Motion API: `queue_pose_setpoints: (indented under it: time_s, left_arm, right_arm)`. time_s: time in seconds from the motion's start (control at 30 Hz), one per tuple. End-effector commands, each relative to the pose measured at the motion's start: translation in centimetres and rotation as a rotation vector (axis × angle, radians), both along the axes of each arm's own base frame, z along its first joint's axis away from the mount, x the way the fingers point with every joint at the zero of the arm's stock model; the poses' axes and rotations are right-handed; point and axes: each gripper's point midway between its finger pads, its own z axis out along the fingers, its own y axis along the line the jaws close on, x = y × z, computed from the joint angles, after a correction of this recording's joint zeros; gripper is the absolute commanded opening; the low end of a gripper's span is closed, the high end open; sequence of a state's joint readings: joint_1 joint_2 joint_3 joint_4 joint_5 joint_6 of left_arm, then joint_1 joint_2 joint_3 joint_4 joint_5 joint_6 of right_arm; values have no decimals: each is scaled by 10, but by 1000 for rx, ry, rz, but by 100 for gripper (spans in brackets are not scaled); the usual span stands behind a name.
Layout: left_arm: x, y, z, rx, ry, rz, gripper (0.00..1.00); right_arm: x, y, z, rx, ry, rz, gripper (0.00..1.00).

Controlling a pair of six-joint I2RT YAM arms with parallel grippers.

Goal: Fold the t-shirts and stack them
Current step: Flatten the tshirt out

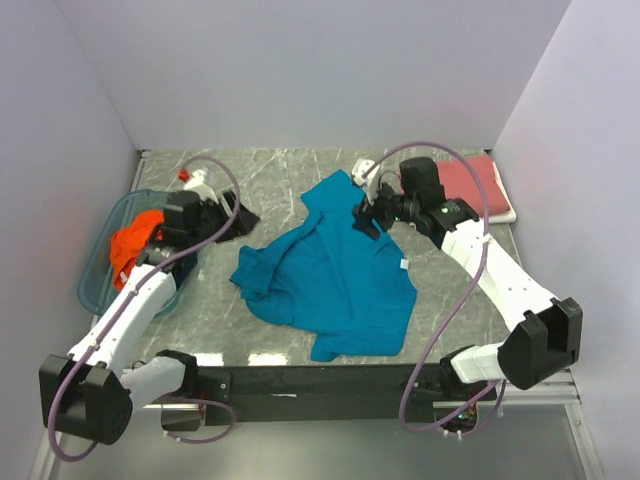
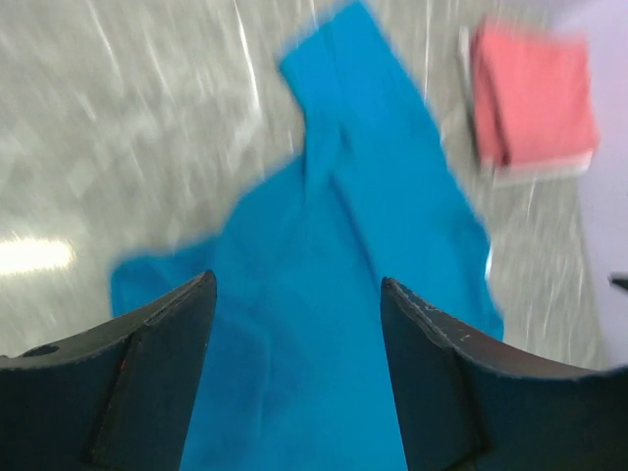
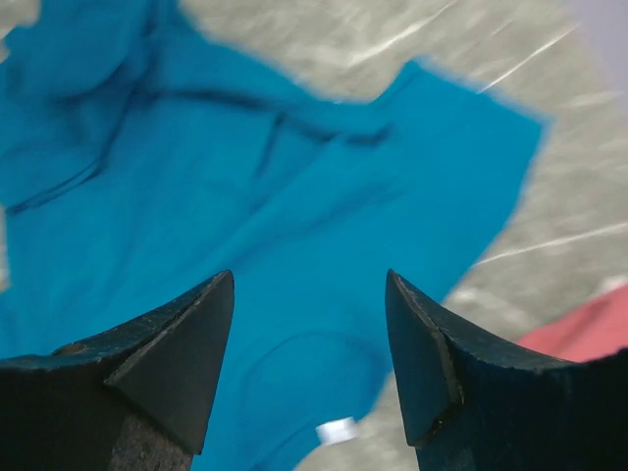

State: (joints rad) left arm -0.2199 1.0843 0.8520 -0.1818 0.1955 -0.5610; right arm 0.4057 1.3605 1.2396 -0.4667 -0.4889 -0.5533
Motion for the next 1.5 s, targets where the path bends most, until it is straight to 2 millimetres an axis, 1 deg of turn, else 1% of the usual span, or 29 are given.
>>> queue_pose_setpoints:
  time_s: [0.0,0.07,0.2,0.3,0.33,0.37,0.43,0.47,0.53,0.6,0.63,0.67,0.7,0.73,0.87,0.9,0.97,1.0,1.03,1.07,1.1,1.13,1.17,1.2,1.27,1.3,1.37,1.4,1.47]
  left_arm:
    - [-46,-17,-41,58,153,-77,72]
    - [-53,-17,-52,63,178,-51,69]
    - [-68,-35,-73,51,239,-48,65]
    - [-70,-42,-94,108,295,-43,62]
    - [-70,-45,-96,117,308,-52,61]
    - [-65,-39,-111,174,342,-12,58]
    - [-60,-39,-118,220,361,1,55]
    - [-57,-35,-132,269,392,23,53]
    - [-50,-32,-136,326,390,47,52]
    - [-48,-13,-151,456,420,110,44]
    - [-44,-10,-152,497,431,125,26]
    - [-40,-4,-149,529,424,147,12]
    - [-38,4,-145,567,418,179,4]
    - [-30,3,-132,562,385,197,1]
    - [-7,11,-74,539,235,271,0]
    - [1,19,-67,541,226,283,0]
    - [16,20,-59,532,237,254,1]
    - [28,31,-52,523,239,278,0]
    - [32,36,-55,537,260,278,0]
    - [36,42,-70,583,315,259,0]
    - [44,55,-73,595,341,282,1]
    - [57,57,-78,605,361,279,1]
    - [61,59,-81,614,379,263,1]
    - [74,64,-74,600,368,278,2]
    - [83,70,-84,624,409,279,18]
    - [91,71,-76,619,396,292,28]
    - [93,71,-71,623,388,288,49]
    - [94,69,-66,608,371,283,52]
    - [89,66,-40,565,301,277,59]
  right_arm:
    - [-29,3,-22,55,129,36,69]
    - [-35,-1,-31,67,151,11,69]
    - [-33,-10,-45,86,192,-16,69]
    - [-29,-17,-53,95,232,-31,67]
    - [-28,-19,-54,97,237,-38,67]
    - [-28,-20,-55,99,240,-35,67]
    - [-29,-20,-56,102,244,-34,67]
    - [-29,-21,-56,103,244,-35,67]
    - [-30,-21,-56,107,249,-27,67]
    - [-31,-21,-56,110,253,-23,66]
    - [-31,-22,-56,112,255,-24,66]
    - [-31,-22,-56,115,256,-22,66]
    - [-32,-22,-56,117,260,-16,66]
    - [-33,-22,-57,117,264,-15,66]
    - [-34,-21,-58,115,275,-3,65]
    - [-34,-21,-58,113,275,-4,65]
    - [-34,-21,-59,109,275,-3,65]
    - [-34,-22,-59,107,273,-4,65]
    - [-34,-22,-59,106,272,-2,64]
    - [-34,-22,-59,105,272,-4,64]
    - [-34,-22,-59,105,271,-2,64]
    - [-35,-23,-60,102,273,-1,64]
    - [-36,-23,-61,100,279,1,64]
    - [-37,-22,-63,95,281,13,64]
    - [-40,-22,-64,89,284,32,64]
    - [-44,-21,-65,86,286,62,64]
    - [-55,-20,-68,78,303,106,64]
    - [-60,-17,-67,76,286,164,64]
    - [-74,-14,-72,66,302,227,64]
